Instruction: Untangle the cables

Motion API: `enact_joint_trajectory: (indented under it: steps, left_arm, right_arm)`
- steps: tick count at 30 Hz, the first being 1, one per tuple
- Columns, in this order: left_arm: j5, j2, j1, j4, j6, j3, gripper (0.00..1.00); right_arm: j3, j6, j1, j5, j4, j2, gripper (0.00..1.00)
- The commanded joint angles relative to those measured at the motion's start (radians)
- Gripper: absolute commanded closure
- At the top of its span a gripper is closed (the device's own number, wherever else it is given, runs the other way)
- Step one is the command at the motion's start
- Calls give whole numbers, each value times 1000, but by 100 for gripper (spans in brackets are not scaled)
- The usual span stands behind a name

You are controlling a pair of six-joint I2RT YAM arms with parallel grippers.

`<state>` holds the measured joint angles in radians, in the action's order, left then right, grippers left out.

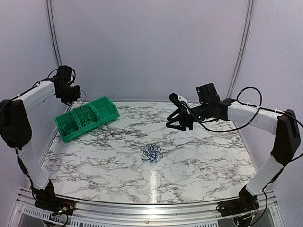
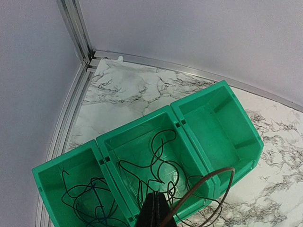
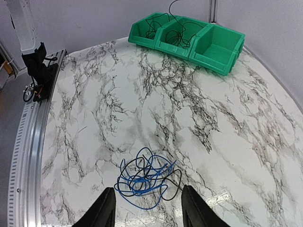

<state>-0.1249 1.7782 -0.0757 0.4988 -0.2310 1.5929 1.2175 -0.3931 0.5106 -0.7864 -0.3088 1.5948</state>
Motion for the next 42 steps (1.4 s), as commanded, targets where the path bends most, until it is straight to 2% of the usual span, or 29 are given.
enact_joint_trajectory:
  steps: [1, 16, 23, 42]
  left_arm:
    - [-58, 42, 21, 7, 12, 43, 100]
    - [-239, 40, 61, -51, -3, -16, 100]
    - [-133, 111, 19, -84, -9, -43, 100]
    - [-73, 250, -24, -75, -10, -29, 100]
  right_arm:
    - [28, -12, -9, -7, -18, -8, 52]
    - [33, -19, -9, -9, -27, 17, 52]
    - [34, -20, -9, -9, -31, 30, 52]
    - [36, -25, -10, -15, -38, 30, 52]
